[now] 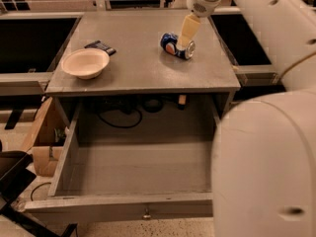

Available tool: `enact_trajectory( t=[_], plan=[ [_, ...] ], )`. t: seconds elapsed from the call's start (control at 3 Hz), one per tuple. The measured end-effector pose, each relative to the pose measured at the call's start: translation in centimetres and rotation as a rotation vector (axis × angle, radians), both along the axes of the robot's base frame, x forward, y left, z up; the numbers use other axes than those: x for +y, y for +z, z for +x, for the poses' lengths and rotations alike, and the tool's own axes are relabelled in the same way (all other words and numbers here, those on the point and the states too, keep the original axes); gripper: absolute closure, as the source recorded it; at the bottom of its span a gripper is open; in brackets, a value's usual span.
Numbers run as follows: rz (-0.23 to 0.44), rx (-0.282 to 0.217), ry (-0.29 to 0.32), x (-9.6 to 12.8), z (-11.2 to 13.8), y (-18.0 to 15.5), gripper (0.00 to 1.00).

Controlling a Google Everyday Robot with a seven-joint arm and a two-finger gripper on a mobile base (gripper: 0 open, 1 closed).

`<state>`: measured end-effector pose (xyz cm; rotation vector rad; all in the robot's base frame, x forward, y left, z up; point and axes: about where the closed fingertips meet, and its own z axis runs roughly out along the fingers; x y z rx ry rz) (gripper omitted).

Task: Place pepsi can into top drawer

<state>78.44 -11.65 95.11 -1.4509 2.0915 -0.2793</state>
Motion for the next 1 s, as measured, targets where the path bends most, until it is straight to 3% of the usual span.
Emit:
enact_trajectory(
  t=[0.33,0.67,1.0],
  plan=[
    [-0.071,0.006,-0.034,-0.2,2.9,-2.1,0.00],
    [-0.110,0.059,-0.094,-0.6,4.9,-4.9,0.00],
    [-0.033,0.158,-0.146,0.4,5.0,-8.1,0.00]
  ],
)
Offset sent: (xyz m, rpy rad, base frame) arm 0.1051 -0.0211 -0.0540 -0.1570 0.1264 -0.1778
